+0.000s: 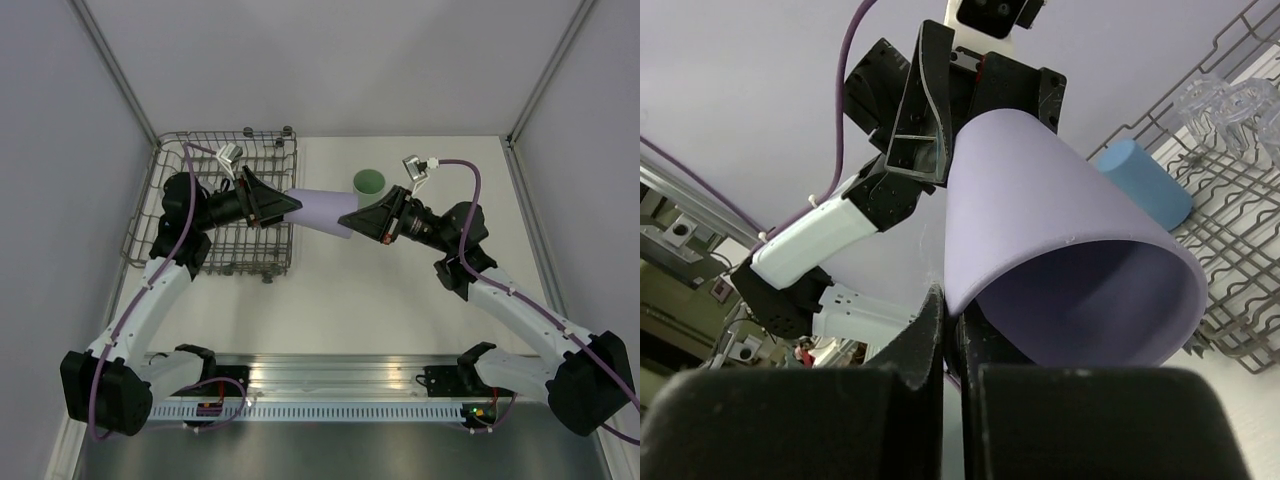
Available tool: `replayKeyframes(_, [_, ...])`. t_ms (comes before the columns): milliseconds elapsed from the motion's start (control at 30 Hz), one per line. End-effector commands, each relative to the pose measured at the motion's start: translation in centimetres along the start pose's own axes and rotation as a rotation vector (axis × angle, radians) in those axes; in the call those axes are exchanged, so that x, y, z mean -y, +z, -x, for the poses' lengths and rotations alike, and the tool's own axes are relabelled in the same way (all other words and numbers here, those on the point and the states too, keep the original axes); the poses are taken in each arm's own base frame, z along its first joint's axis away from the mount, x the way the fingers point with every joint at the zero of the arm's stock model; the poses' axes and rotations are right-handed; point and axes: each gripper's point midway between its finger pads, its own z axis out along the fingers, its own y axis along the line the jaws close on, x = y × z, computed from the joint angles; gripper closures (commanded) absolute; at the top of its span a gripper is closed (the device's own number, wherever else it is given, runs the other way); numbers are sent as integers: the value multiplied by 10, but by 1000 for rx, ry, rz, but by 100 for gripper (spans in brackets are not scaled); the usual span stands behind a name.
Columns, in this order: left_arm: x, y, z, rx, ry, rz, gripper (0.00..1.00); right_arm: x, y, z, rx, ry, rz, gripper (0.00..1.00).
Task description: Unload the cups from the dish rack
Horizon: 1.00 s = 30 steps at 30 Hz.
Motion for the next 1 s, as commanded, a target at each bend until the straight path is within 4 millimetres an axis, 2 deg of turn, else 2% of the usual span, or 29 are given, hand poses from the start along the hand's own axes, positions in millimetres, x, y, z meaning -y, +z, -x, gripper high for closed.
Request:
replayKeyframes(0, [10, 1, 3, 2, 18, -15, 85, -18, 1, 6, -5, -110, 58, 100])
replayKeyframes(33, [11, 1, 4, 11, 53, -7, 76, -21, 1, 10, 0, -126, 53, 99])
replayKeyframes(67, [8, 0, 5, 20, 53, 12, 45, -16, 1, 8, -11, -119, 28, 100])
replayKeyframes(100, [0, -1, 7, 46, 36, 59, 29, -18, 1, 13, -1, -163, 18, 100])
replayKeyframes(133, [-1, -3, 9, 57, 70, 78, 6, -9, 0, 10, -20, -149, -30, 100])
replayKeyframes(167, [-2, -4, 10, 67, 77, 99, 0, -6, -1, 10, -27, -166, -58, 99])
replayKeyframes(200, [-9, -6, 11, 72, 84, 153, 0, -5, 0, 22, -5, -238, -92, 100])
replayKeyframes(233, [-11, -8, 12, 76, 95, 179, 0, 9, -4, 16, -42, -226, -171, 99])
replayKeyframes(267, [-13, -10, 14, 86, 108, 213, 0, 17, -6, 19, -46, -251, -224, 100])
replayKeyframes(300, [-17, -15, 24, 130, 166, 278, 0, 15, -7, 31, -42, -343, -257, 100])
replayKeyframes(333, [-28, -22, 20, 125, 149, 354, 0, 37, -18, 30, -57, -330, -396, 100])
replayKeyframes(367, [-31, -29, 22, 147, 169, 401, 0, 44, -23, 36, -58, -357, -456, 99])
replayKeyframes(400, [-36, -38, 32, 198, 228, 472, 0, 41, -25, 48, -49, -399, -494, 100])
replayKeyframes(433, [-42, -46, 29, 200, 230, 527, 0, 59, -39, 50, -74, -431, -618, 100])
replayKeyframes(500, [-42, -62, 38, 252, 302, 606, 0, 68, -47, 64, -84, -479, -721, 100])
replayKeyframes(533, [-44, -67, 38, 255, 315, 636, 0, 78, -58, 60, -138, -497, -788, 99])
replayKeyframes(567, [-47, -74, 35, 250, 319, 673, 0, 87, -68, 69, -132, -518, -876, 100])
replayKeyframes(600, [-47, -82, 39, 267, 352, 714, 0, 92, -68, 77, -143, -531, -920, 99])
replayKeyframes(633, [-49, -86, 39, 268, 362, 737, 0, 101, -80, 74, -186, -529, -989, 100])
replayKeyframes(700, [-52, -96, 39, 267, 390, 790, 0, 118, -94, 88, -201, -561, -1124, 100])
replayKeyframes(767, [-55, -103, 38, 265, 405, 830, 0, 129, -105, 90, -249, -560, -1191, 99])
replayKeyframes(867, [-66, -117, 33, 246, 425, 904, 0, 151, -119, 105, -273, -523, -1260, 100])
replayKeyframes(967, [-78, -131, 25, 228, 427, 979, 0, 167, -121, 112, -330, -504, -1302, 100])
